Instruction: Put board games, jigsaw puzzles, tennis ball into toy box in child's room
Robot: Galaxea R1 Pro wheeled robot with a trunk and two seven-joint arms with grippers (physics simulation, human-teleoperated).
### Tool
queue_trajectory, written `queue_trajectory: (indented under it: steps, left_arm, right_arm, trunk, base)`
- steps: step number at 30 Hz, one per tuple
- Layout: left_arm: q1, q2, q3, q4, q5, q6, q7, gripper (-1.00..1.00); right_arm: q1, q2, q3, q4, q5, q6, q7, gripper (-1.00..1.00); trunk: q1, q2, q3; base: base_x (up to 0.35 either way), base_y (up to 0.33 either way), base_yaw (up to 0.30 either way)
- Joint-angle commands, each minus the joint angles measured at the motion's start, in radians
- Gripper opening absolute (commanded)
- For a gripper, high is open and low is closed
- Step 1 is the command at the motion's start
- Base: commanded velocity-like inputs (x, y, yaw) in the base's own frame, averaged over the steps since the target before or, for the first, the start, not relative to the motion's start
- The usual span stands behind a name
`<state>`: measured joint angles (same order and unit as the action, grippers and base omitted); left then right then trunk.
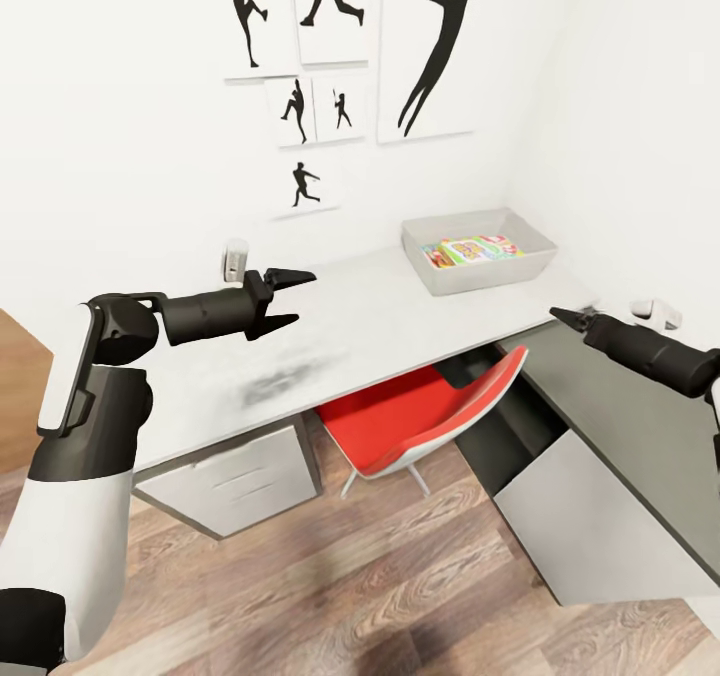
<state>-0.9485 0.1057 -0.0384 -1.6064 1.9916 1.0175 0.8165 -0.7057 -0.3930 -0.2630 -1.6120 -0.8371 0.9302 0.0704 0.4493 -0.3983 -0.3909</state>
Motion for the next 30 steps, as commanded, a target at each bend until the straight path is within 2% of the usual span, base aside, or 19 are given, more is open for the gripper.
queue_trajectory:
  steps: [1,10,16,20,25,30]
  left_arm:
    - [-0.001,0.001,-0.001,0.0,0.009,-0.001,0.01,1.0]
    - [-0.001,0.005,-0.003,0.001,0.009,0.0,0.01,1.0]
    - [0.0,0.005,-0.003,0.002,0.008,-0.001,0.011,1.0]
    - [0.007,0.005,-0.004,0.001,0.007,-0.001,0.011,1.0]
    - [0.069,0.006,-0.015,-0.001,0.007,0.003,0.011,1.0]
    - [0.115,0.007,-0.043,-0.002,0.006,0.005,0.009,1.0]
  right_arm:
    - [0.001,0.0,-0.003,0.0,0.006,0.005,0.008,1.0]
    - [0.021,-0.005,-0.025,0.0,0.006,0.005,0.008,1.0]
    - [0.063,-0.041,-0.039,0.0,0.006,0.006,0.008,1.0]
    - [0.079,-0.049,-0.041,0.004,0.006,0.006,0.008,1.0]
    - [0.161,-0.063,-0.088,0.073,0.007,0.001,0.01,1.0]
    - [0.22,-0.067,-0.104,0.095,0.007,-0.025,0.012,1.0]
  trunk:
    - [0.001,-0.002,0.0]
    - [0.001,-0.002,0.015]
    - [0.001,-0.002,0.025]
    - [0.001,-0.002,0.031]
    - [0.001,-0.002,0.039]
    - [0.001,-0.002,0.047]
  base:
    - [-0.016,0.004,0.0]
    - [-0.006,0.002,0.0]
    - [-0.001,0.0,-0.009]
    - [-0.001,0.0,-0.055]
    - [0.0,0.0,-0.131]
    - [0.0,0.0,-0.161]
